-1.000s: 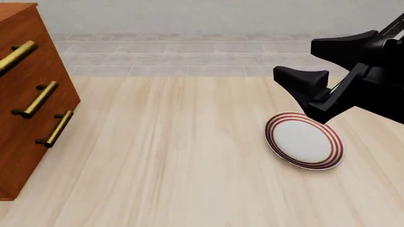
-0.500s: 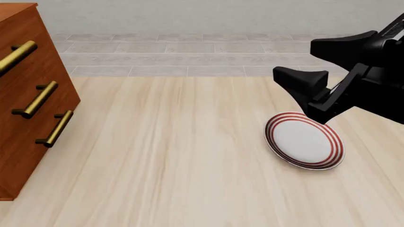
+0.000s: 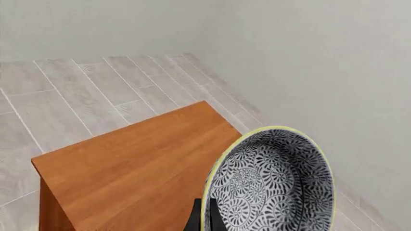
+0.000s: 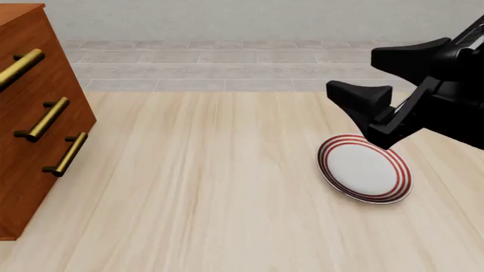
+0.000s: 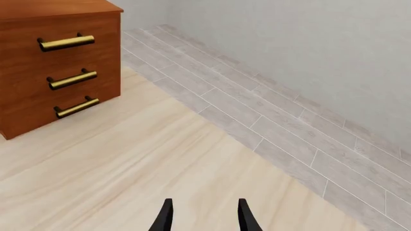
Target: Put the bowl on top of the cabinet.
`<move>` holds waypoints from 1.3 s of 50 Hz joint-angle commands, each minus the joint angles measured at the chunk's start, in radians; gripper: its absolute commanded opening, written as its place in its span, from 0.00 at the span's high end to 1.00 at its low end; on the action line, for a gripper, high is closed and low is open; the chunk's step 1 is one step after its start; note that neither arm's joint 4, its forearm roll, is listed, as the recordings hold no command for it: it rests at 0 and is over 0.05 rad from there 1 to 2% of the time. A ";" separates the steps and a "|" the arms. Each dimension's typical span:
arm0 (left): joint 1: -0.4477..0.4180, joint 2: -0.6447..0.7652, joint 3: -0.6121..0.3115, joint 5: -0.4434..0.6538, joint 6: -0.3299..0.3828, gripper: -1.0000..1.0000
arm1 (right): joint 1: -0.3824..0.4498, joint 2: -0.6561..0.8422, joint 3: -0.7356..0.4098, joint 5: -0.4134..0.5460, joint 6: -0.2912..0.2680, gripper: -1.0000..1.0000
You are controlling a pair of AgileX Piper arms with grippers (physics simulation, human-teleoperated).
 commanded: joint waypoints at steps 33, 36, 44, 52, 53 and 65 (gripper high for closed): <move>0.021 0.057 0.079 -0.077 -0.052 1.00 | 0.005 0.008 0.003 -0.007 -0.001 0.00; 0.023 0.058 0.082 -0.080 -0.054 1.00 | 0.005 0.009 0.003 -0.007 -0.001 0.00; 0.022 0.065 0.095 -0.088 -0.063 1.00 | 0.007 0.009 0.005 -0.007 -0.002 0.00; 0.030 0.062 0.088 -0.073 -0.066 0.00 | 0.008 0.009 0.006 -0.008 -0.004 0.00; 0.033 0.059 0.088 -0.072 -0.068 0.00 | 0.009 0.010 0.007 -0.008 -0.004 0.00; 0.075 0.030 0.054 -0.048 -0.060 0.00 | 0.011 0.009 0.008 -0.007 -0.006 0.00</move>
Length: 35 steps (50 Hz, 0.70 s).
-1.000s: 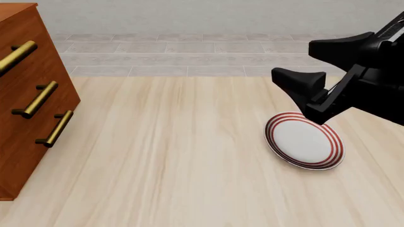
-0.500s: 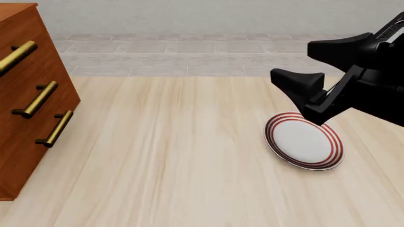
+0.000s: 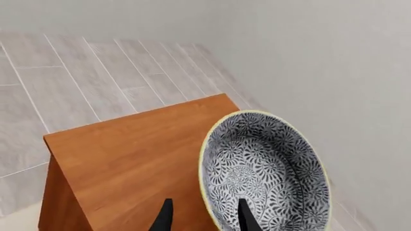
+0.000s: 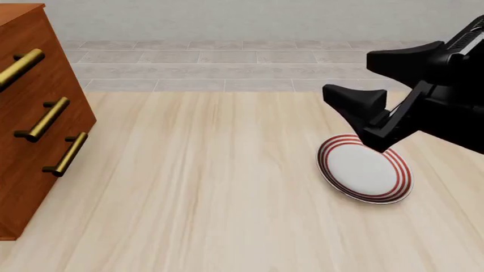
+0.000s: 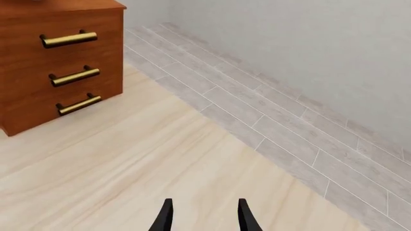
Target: Put the bowl on top of the cabinet.
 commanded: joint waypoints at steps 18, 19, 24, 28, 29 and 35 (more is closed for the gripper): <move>0.075 -0.099 -0.130 0.090 0.068 0.00 | 0.007 0.001 0.006 0.000 -0.006 0.00; 0.077 -0.105 -0.134 0.091 0.073 0.00 | 0.009 0.001 0.006 0.001 -0.005 0.00; 0.075 -0.129 -0.147 0.104 0.083 0.00 | 0.009 0.001 0.006 0.001 -0.005 0.00; 0.072 -0.157 -0.146 0.113 0.083 0.00 | 0.009 0.000 0.006 0.001 -0.005 0.00; 0.069 -0.166 -0.143 0.115 0.083 0.00 | 0.008 0.000 0.007 0.000 -0.006 0.00; 0.035 -0.228 -0.121 0.131 0.087 0.00 | 0.008 0.002 0.008 -0.002 -0.006 0.00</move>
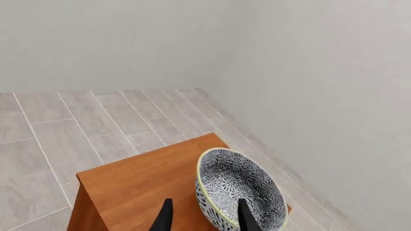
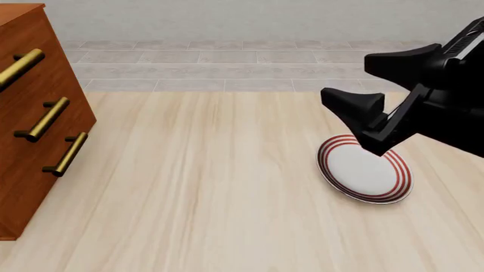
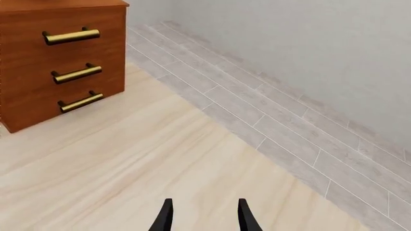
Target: Put the bowl on top of the cabinet.
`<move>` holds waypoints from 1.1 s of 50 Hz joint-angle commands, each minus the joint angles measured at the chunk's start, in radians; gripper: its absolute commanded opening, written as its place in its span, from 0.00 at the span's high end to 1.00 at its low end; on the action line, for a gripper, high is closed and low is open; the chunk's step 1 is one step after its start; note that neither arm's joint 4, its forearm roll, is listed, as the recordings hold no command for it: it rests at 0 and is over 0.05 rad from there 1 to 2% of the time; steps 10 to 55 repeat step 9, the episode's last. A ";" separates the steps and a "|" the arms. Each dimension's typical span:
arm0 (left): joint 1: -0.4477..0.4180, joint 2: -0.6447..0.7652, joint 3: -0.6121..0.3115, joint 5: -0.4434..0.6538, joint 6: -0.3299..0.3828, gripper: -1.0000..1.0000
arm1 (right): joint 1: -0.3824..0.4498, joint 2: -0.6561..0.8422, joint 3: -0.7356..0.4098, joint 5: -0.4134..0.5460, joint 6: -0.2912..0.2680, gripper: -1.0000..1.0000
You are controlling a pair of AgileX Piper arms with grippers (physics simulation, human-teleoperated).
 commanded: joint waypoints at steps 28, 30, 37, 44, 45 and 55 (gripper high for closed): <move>-0.097 -0.183 0.071 0.039 0.026 0.00 | 0.005 0.008 0.010 -0.009 -0.004 0.00; -0.097 -0.183 0.071 0.039 0.026 0.00 | 0.005 0.008 0.010 -0.009 -0.004 0.00; -0.097 -0.183 0.071 0.039 0.026 0.00 | 0.005 0.008 0.010 -0.009 -0.004 0.00; -0.097 -0.183 0.071 0.039 0.026 0.00 | 0.005 0.008 0.010 -0.009 -0.004 0.00; -0.097 -0.183 0.071 0.039 0.026 0.00 | 0.005 0.008 0.010 -0.009 -0.004 0.00; -0.097 -0.183 0.071 0.039 0.026 0.00 | 0.005 0.008 0.010 -0.009 -0.004 0.00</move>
